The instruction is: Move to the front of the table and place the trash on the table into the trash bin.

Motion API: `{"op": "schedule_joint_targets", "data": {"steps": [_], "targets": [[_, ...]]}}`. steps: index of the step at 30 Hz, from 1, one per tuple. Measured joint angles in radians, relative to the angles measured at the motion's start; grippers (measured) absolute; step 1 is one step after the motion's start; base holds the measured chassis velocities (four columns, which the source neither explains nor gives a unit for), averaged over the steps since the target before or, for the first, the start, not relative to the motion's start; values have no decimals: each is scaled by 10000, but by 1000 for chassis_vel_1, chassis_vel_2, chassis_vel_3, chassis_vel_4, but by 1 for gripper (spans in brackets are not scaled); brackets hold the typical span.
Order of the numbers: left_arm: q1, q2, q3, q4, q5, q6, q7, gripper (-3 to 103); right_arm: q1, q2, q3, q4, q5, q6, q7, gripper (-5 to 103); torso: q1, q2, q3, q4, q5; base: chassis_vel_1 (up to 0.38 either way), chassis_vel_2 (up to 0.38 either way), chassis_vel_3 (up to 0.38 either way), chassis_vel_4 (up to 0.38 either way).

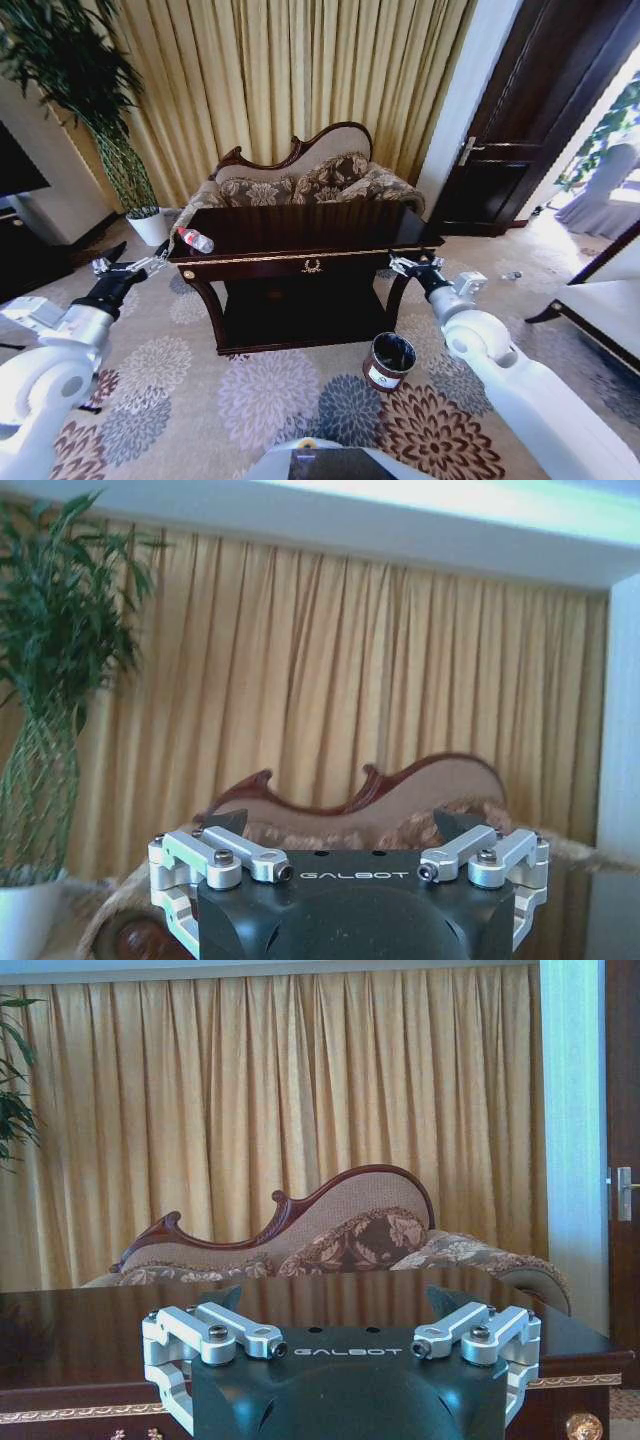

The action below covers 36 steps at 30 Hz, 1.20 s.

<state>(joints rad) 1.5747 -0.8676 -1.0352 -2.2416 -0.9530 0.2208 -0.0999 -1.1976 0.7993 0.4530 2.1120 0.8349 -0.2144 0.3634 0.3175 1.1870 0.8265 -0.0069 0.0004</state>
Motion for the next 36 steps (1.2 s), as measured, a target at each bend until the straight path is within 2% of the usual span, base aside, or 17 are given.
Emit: {"op": "schedule_joint_targets", "data": {"steps": [8,21,36], "targets": [[-222,243,19,832,265,-103,217,100,-14,-38,283,-201,-302,-166,-293,100,0,1,0,-2,-2,0,0,0,0],[-412,301,12,1283,295,-8,256,100,-153,-56,261,-256,-460,-46,-651,100,-2,2,-1,2,-2,-32,33,32,-23],[-444,310,71,1280,286,-7,280,100,-96,53,-317,-199,-634,66,-595,100,5,-2,2,-2,-4,-208,200,209,-230]]}}
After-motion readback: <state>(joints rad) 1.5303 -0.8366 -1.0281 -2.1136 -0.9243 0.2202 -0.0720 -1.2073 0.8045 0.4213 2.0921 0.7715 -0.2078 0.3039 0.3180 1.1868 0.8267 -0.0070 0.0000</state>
